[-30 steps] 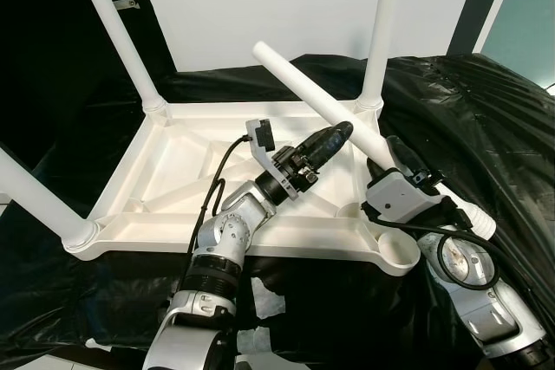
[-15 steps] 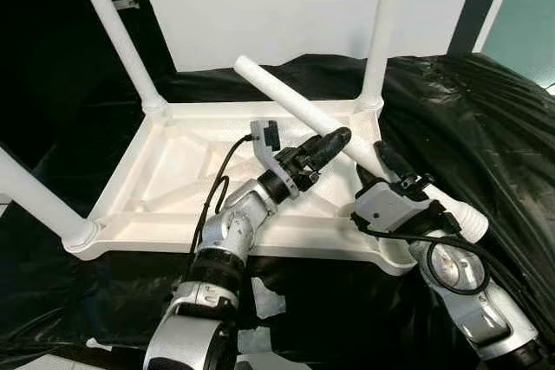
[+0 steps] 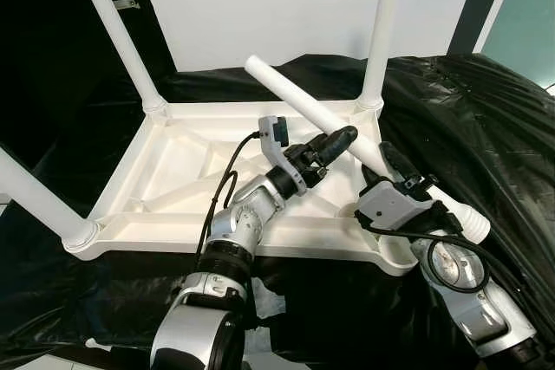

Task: Building children table

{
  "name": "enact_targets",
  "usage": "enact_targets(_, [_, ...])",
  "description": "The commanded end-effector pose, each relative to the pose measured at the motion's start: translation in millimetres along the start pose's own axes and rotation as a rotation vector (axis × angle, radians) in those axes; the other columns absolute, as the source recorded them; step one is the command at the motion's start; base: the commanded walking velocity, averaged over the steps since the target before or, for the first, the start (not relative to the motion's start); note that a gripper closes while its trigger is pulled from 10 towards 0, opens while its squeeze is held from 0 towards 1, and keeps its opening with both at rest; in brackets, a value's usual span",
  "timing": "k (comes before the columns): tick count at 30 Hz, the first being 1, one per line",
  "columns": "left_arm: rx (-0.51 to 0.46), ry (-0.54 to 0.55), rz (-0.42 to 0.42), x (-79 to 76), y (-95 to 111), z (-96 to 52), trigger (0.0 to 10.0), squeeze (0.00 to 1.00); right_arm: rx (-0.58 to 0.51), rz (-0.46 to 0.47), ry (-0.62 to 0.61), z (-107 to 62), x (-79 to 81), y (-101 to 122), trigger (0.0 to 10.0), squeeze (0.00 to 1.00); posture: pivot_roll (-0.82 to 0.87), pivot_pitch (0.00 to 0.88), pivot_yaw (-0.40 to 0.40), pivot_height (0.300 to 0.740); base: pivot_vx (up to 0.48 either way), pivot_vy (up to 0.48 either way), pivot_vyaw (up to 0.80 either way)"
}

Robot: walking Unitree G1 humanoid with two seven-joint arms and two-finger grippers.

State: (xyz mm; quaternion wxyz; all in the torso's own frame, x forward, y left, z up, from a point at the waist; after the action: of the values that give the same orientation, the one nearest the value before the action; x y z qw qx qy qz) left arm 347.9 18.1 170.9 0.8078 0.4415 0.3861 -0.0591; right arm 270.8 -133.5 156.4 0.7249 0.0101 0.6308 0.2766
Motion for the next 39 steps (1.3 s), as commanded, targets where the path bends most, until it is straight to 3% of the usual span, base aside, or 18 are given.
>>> enact_targets(1, [-0.067, -0.016, -0.042, -6.6, 16, 4.8, 10.0, 0.00, -0.042, 0.019, 0.060, -0.3, 11.1, 7, 10.0, 0.00, -0.14, 0.000, 0.076, 0.740, 0.000, 0.000, 0.00])
enact_targets(6, [-0.106, -0.100, -0.148, -18.0, 26, 5.1, 10.0, 0.00, -0.036, 0.018, 0.078, 0.3, 15.2, 5, 10.0, 0.00, -0.14, 0.000, 0.074, 0.740, 0.000, 0.000, 0.00])
enact_targets(13, [-0.098, -0.187, -0.168, -26.8, 26, 0.2, 10.0, 0.00, -0.031, 0.020, 0.097, 1.1, 18.0, 4, 10.0, 0.00, -0.14, 0.000, 0.069, 0.740, 0.000, 0.000, 0.00])
enact_targets(14, [-0.093, -0.191, -0.160, -27.1, 25, -0.5, 9.3, 0.00, -0.037, 0.016, 0.099, 1.7, 17.4, 4, 10.0, 0.00, -0.14, 0.000, 0.067, 0.740, 0.000, 0.000, 0.00])
enact_targets(15, [-0.093, -0.191, -0.160, -27.1, 25, -0.5, 9.3, 0.00, -0.037, 0.016, 0.099, 1.7, 17.4, 4, 10.0, 0.00, -0.14, 0.000, 0.067, 0.740, 0.000, 0.000, 0.00])
enact_targets(16, [-0.089, -0.189, -0.157, -27.5, 24, -0.8, 7.9, 0.00, -0.041, 0.013, 0.100, 2.2, 17.0, 5, 10.0, 0.00, -0.14, 0.000, 0.067, 0.740, 0.000, 0.000, 0.00])
enact_targets(17, [-0.089, -0.189, -0.157, -27.5, 24, -0.8, 7.9, 0.00, -0.041, 0.013, 0.100, 2.2, 17.0, 5, 10.0, 0.00, -0.14, 0.000, 0.067, 0.740, 0.000, 0.000, 0.00])
enact_targets(18, [-0.089, -0.190, -0.155, -28.1, 23, -0.9, 3.9, 0.00, -0.046, 0.011, 0.101, 2.5, 16.6, 5, 10.0, 0.00, -0.14, 0.000, 0.068, 0.740, 0.000, 0.000, 0.00])
enact_targets(19, [-0.089, -0.190, -0.155, -28.1, 23, -0.9, 3.9, 0.00, -0.046, 0.011, 0.101, 2.5, 16.6, 5, 10.0, 0.00, -0.14, 0.000, 0.068, 0.740, 0.000, 0.000, 0.00])
enact_targets(20, [-0.093, -0.195, -0.155, -28.7, 23, -1.1, 0.0, 0.00, -0.048, 0.010, 0.100, 2.9, 15.9, 5, 10.0, 0.00, -0.14, 0.000, 0.067, 0.740, 0.000, 0.000, 0.00])
enact_targets(27, [-0.119, -0.214, -0.163, -31.5, 27, -2.8, 0.0, 0.00, -0.040, 0.021, 0.088, 4.5, 12.8, 4, 10.0, 0.00, -0.14, 0.000, 0.066, 0.740, 0.000, 0.000, 0.00])
enact_targets(28, [-0.120, -0.217, -0.165, -32.1, 28, -3.2, 0.0, 0.00, -0.021, 0.056, 0.093, 4.4, 13.0, 3, 10.0, 0.97, -0.14, 0.000, 0.066, 0.740, 0.000, 0.000, 0.00])
enact_targets(34, [-0.124, -0.221, -0.169, -32.7, 28, -3.8, 0.0, 0.00, 0.009, 0.109, 0.086, 4.5, 11.6, 1, 10.0, 0.97, -0.14, 0.000, 0.062, 0.740, 0.000, 0.000, 0.00])
enact_targets(35, [-0.130, -0.221, -0.163, -33.1, 29, -4.5, 0.0, 0.00, 0.079, 0.256, 0.098, 7.3, 7.8, -1, 10.0, 1.00, -0.14, 0.000, 0.058, 0.740, 0.000, 0.000, 0.00])
enact_targets(37, [-0.130, -0.221, -0.163, -33.1, 29, -4.5, 0.0, 0.00, 0.079, 0.256, 0.098, 7.3, 7.8, -1, 10.0, 1.00, -0.14, 0.000, 0.058, 0.740, 0.000, 0.000, 0.00])
enact_targets(38, [-0.134, -0.224, -0.160, -33.5, 28, -5.1, 0.0, 0.00, 0.131, 0.404, 0.115, 10.1, 2.8, -1, 10.0, 0.00, -0.14, 0.000, 0.055, 0.740, 0.000, 0.000, 0.00])
enact_targets(39, [-0.134, -0.224, -0.160, -33.5, 28, -5.1, 0.0, 0.00, 0.131, 0.404, 0.115, 10.1, 2.8, -1, 10.0, 0.00, -0.14, 0.000, 0.055, 0.740, 0.000, 0.000, 0.00])
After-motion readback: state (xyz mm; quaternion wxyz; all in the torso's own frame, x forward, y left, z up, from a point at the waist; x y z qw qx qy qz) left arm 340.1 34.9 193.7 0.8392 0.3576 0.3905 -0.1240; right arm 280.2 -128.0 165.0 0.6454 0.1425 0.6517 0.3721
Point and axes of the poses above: a point about 5 cm out from each wrist's last joint towards the gripper, its own z axis pointing out of the wrist towards the gripper, its own y axis along the axis of the wrist's last joint, x = y × z, the point moved 1 cm from there along z, pointing out of the wrist towards the gripper, and after that the axes turned 7 degrees about -z, right-handed, at the moved point
